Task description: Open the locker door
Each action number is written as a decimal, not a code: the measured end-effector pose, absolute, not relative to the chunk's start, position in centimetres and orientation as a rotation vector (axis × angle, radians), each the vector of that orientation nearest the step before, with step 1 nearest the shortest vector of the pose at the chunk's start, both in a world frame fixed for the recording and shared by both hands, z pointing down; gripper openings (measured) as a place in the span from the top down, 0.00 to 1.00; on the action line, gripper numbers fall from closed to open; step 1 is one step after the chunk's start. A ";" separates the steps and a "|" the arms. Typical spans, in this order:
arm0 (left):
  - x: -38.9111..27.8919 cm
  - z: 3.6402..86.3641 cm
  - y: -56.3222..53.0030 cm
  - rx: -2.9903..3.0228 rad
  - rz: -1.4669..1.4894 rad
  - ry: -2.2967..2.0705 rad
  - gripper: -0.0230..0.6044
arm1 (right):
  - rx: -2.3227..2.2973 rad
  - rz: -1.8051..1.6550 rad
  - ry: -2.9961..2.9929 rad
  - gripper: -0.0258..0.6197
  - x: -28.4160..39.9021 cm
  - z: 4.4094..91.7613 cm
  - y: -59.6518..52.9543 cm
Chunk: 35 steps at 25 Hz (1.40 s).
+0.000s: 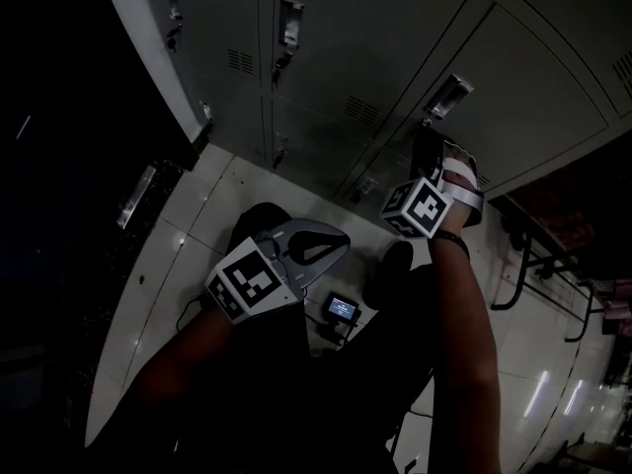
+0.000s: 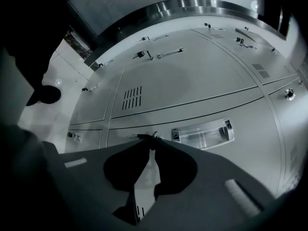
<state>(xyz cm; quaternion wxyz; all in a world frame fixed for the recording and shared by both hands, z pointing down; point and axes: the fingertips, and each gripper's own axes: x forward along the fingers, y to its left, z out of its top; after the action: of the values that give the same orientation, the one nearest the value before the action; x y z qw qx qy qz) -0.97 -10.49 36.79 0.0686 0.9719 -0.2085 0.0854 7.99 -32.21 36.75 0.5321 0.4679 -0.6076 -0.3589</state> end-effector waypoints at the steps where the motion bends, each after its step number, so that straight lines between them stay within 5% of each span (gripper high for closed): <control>1: -1.0 36.8 -10.5 2.927 0.260 -0.629 0.95 | 1.119 -0.859 -1.452 0.90 7.9 36.6 -32.0; 35: 1.6 37.7 -10.1 2.932 0.342 -0.571 0.95 | 1.111 -0.898 -1.601 0.89 15.9 36.8 -11.3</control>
<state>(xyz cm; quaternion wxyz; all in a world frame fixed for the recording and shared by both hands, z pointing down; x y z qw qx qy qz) 1.59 -10.10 37.66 0.0675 0.9729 -0.1896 0.1134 15.94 -11.33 36.85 0.4777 0.4549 -0.6554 -0.3678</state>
